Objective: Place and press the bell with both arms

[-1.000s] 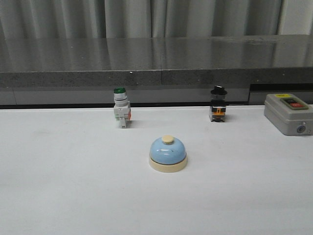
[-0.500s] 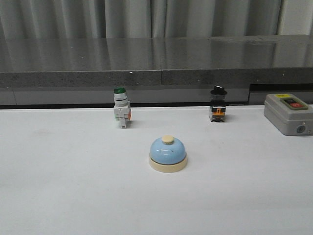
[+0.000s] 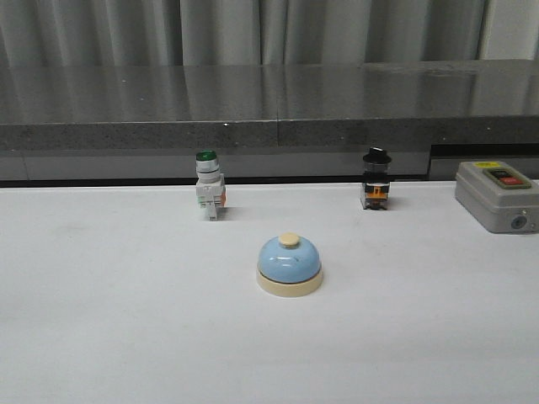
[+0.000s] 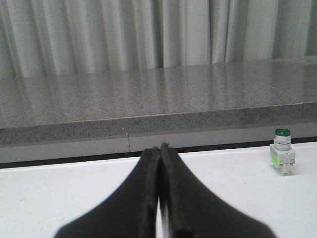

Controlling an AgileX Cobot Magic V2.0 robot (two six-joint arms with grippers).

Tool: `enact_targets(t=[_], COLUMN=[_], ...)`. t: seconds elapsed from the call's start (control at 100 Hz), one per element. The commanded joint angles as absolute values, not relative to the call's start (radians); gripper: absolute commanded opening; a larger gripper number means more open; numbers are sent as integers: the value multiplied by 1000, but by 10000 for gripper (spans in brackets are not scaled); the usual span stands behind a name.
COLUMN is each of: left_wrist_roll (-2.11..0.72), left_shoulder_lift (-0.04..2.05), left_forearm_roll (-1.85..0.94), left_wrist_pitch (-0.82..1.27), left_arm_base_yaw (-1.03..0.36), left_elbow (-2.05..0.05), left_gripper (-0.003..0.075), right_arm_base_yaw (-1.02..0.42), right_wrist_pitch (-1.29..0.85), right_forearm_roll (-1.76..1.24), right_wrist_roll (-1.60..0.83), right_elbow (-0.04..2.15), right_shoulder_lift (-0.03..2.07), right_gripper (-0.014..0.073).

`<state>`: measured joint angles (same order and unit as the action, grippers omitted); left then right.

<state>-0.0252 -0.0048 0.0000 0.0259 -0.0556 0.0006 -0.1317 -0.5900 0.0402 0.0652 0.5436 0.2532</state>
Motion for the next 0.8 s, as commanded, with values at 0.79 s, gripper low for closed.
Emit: enact_targets(t=[0.79], left_wrist_roll=[-15], left_shoulder_lift=[-36], left_forearm_roll=[-6], left_wrist_pitch=[-55], left_arm_base_yaw=[-55], left_elbow=[42], left_gripper=[-20], right_arm_base_yaw=[-124], right_wrist_pitch=[-314], right_forearm_roll=[56], right_wrist_roll=[59], right_elbow=[357], right_shoulder_lift=[148], right_gripper=[-60])
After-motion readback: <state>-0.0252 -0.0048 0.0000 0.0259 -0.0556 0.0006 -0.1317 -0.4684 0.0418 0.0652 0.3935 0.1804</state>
